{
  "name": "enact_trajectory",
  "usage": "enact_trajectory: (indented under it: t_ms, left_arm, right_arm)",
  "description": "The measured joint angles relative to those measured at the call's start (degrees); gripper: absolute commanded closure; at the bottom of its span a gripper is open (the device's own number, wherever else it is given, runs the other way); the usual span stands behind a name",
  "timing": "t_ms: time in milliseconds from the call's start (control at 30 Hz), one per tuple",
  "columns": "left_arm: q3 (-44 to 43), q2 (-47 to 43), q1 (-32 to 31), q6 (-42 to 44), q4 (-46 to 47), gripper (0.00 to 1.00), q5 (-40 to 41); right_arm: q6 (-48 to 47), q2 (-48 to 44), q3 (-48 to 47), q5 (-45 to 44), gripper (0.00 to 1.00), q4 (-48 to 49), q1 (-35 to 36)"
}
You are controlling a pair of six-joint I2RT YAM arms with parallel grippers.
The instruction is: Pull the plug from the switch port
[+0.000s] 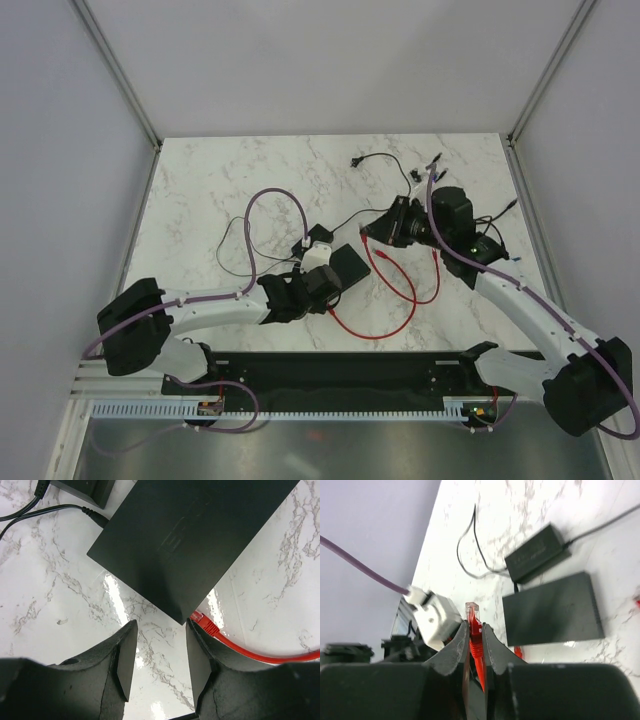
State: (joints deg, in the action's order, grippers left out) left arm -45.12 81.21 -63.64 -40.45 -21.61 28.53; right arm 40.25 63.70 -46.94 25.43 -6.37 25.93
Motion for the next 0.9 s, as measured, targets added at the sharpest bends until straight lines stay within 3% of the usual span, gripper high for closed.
enact_trajectory:
  t_ms: [300,567,900]
  left_arm:
    - [0.1,0.3,0.0,0.0,1.2,0.48,-0.2]
    - [0.3,0.3,0.0,0.0,1.3,0.48,-0.2]
    - [0.4,0.3,0.0,0.0,1.6,0.48,-0.2]
  right_arm:
    - [-0.9,0.8,-16.9,-17.4,1.0,-9.0,-2.3]
    - [-3.3,14.4,-24.7,-30.6,1.0,-9.5,-7.2]
    - [-4.3,29.9,-25.3,-33.2,1.0,-2.6,-18.4]
